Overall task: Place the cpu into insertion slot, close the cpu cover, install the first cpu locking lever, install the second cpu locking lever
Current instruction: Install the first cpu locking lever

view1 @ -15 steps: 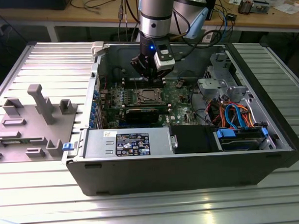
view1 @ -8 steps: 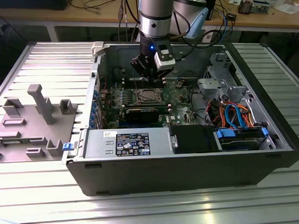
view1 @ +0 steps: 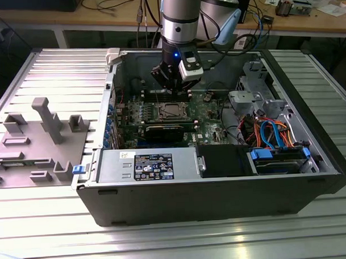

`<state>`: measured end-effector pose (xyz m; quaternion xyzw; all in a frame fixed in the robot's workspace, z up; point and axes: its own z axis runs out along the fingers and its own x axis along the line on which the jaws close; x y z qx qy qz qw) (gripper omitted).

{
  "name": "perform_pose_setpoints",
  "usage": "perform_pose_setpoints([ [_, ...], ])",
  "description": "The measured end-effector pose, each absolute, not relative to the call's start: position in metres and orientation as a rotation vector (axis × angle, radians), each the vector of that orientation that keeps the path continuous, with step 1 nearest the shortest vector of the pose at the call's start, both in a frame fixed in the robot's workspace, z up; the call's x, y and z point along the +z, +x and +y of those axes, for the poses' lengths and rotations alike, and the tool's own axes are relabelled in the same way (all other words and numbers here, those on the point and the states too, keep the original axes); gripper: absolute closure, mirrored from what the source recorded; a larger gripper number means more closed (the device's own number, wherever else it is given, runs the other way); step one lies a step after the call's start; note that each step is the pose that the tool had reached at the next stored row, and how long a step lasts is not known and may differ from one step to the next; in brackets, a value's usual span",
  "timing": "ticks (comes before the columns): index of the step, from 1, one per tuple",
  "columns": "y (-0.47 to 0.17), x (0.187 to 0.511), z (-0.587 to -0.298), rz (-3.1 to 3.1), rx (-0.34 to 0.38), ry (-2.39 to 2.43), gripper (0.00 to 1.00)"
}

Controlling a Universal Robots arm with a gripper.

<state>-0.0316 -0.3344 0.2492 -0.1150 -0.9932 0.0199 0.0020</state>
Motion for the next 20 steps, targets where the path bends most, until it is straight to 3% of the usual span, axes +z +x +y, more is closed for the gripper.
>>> perform_pose_setpoints([
  [20, -0.0315, 0.2492, -0.3344, -3.121, 0.063, -0.317, 0.89],
])
